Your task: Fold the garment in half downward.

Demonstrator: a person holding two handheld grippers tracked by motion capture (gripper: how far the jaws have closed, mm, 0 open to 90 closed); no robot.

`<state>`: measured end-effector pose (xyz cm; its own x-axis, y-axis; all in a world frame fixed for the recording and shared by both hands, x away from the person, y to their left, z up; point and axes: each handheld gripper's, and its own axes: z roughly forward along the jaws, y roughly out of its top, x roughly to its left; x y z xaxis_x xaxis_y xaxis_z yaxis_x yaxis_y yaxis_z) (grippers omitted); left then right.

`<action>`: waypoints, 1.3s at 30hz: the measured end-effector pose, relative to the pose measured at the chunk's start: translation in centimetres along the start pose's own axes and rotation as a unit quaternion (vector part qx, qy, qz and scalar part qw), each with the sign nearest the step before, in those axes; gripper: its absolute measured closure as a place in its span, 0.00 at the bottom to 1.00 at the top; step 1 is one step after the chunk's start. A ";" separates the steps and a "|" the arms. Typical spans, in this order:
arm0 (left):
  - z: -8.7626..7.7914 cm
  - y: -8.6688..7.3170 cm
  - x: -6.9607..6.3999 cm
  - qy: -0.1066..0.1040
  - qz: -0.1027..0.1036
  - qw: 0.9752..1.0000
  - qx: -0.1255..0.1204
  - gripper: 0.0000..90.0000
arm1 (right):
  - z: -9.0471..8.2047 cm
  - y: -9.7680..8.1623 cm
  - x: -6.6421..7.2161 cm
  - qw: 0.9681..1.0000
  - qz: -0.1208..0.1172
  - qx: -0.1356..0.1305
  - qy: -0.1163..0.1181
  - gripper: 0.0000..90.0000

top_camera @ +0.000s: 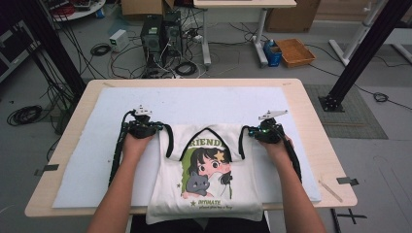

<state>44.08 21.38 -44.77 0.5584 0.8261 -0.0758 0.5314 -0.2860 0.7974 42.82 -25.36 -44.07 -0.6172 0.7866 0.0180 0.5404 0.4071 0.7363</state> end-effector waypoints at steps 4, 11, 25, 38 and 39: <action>-0.2 -0.1 0.3 -0.006 0.000 1.000 -0.005 0.93 | -0.3 0.1 -0.3 1.000 0.003 -0.012 0.000 0.93; -0.5 0.3 0.6 -0.005 -0.001 1.000 -0.018 0.93 | -0.4 0.6 -0.7 1.000 0.011 -0.027 -0.005 0.93; -1.3 3.9 2.2 -0.004 0.011 0.999 -0.042 0.93 | -0.6 4.0 -2.1 0.998 0.023 -0.048 -0.017 0.93; -1.9 5.5 2.4 -0.011 0.036 0.997 -0.070 0.93 | -0.5 6.1 -3.1 0.997 0.028 -0.074 0.001 0.93; -2.1 5.3 2.3 -0.013 0.034 0.997 -0.072 0.93 | -0.6 5.9 -3.1 0.997 0.028 -0.076 0.002 0.93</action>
<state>46.90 22.79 -39.48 0.6072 0.7938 -0.0334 0.3961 -0.2661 0.8788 47.61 -25.65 -39.35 -0.5905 0.8044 0.0652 0.4819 0.2865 0.8281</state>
